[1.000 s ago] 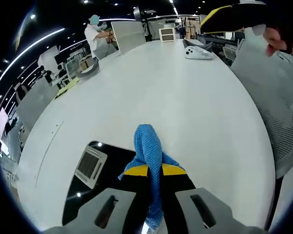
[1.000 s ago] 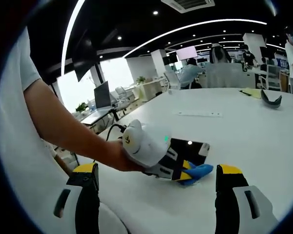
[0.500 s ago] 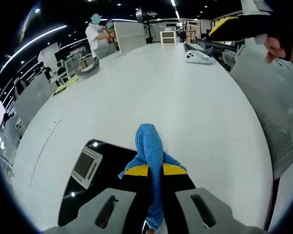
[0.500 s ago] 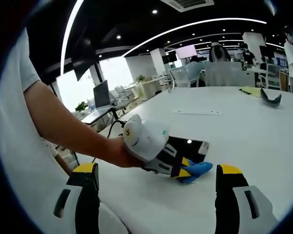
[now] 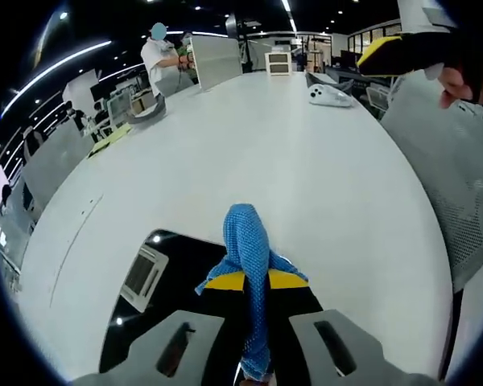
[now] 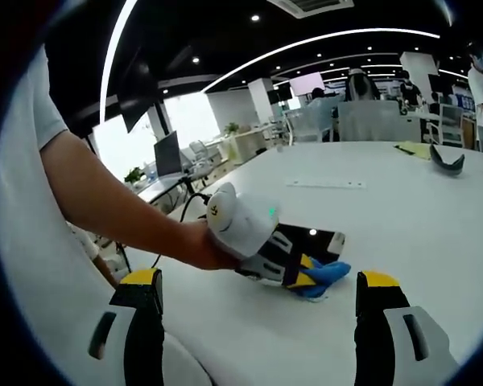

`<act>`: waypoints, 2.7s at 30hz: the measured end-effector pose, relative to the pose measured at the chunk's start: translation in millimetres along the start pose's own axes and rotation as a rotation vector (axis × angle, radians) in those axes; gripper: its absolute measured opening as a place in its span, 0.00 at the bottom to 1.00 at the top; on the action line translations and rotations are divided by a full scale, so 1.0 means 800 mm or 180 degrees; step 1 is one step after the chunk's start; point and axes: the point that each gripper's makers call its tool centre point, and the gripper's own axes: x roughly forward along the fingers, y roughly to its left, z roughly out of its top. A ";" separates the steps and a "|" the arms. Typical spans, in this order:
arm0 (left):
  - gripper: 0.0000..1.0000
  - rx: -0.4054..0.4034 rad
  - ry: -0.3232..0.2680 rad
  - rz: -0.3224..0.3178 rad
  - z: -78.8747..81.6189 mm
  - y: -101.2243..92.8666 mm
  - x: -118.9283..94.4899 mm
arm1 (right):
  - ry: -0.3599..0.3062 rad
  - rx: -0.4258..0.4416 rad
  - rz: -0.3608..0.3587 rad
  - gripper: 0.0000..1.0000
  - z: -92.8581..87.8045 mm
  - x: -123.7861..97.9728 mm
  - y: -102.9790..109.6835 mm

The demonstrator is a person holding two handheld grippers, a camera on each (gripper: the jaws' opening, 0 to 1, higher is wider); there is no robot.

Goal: Wipe the mirror surface with the cleaning cloth until all visible marks leave the cleaned area.

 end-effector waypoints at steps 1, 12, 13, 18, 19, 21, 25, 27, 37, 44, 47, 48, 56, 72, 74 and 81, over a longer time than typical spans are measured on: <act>0.05 0.0004 0.0003 -0.0005 0.000 0.001 0.000 | 0.0000 -0.0012 -0.0002 1.00 0.000 0.000 0.000; 0.05 -0.0051 -0.0016 0.0033 -0.002 0.012 0.002 | 0.0012 -0.0001 0.0003 1.00 -0.001 0.002 -0.002; 0.05 -0.0053 -0.0017 0.0038 -0.001 0.014 0.002 | 0.0012 0.0003 0.0002 1.00 0.000 0.002 -0.002; 0.05 -0.0040 -0.0016 0.0075 -0.002 0.022 0.002 | 0.0004 0.0006 0.0000 1.00 0.001 0.004 -0.003; 0.05 -0.0041 -0.0018 0.0076 -0.002 0.024 0.003 | 0.0000 0.0009 0.0002 1.00 0.001 0.004 -0.003; 0.05 -0.0040 -0.0020 0.0082 -0.002 0.027 0.003 | 0.0001 0.0000 -0.0002 1.00 0.002 0.004 -0.003; 0.05 -0.0041 -0.0021 0.0089 -0.002 0.033 0.003 | -0.0005 0.0020 -0.0014 1.00 0.002 0.004 -0.005; 0.05 -0.0031 -0.0019 0.0091 -0.002 0.036 0.004 | -0.0006 0.0020 -0.0021 1.00 0.002 0.005 -0.005; 0.05 -0.0063 -0.0005 0.0154 -0.003 0.056 0.005 | 0.0001 0.0048 -0.0048 1.00 0.001 0.005 -0.009; 0.05 -0.0077 0.0001 0.0182 -0.004 0.067 0.005 | -0.0006 0.0080 -0.0106 1.00 0.001 0.003 -0.016; 0.05 -0.0084 0.0005 0.0206 -0.005 0.072 0.005 | -0.0007 0.0086 -0.0118 1.00 0.001 0.003 -0.017; 0.05 -0.0088 0.0006 0.0211 -0.005 0.073 0.005 | -0.0003 0.0089 -0.0122 1.00 0.000 0.003 -0.017; 0.05 -0.0062 0.0027 0.0262 -0.006 0.086 0.006 | 0.0012 0.0100 -0.0138 1.00 -0.001 0.003 -0.019; 0.05 -0.0086 0.0081 0.0333 -0.011 0.119 0.006 | 0.0027 0.0119 -0.0140 1.00 -0.003 0.003 -0.021; 0.05 -0.0088 0.0084 0.0337 -0.011 0.121 0.005 | 0.0029 0.0120 -0.0137 1.00 -0.003 0.004 -0.021; 0.05 -0.0130 0.0067 0.0384 -0.014 0.132 0.004 | 0.0038 0.0112 -0.0158 1.00 -0.005 0.003 -0.023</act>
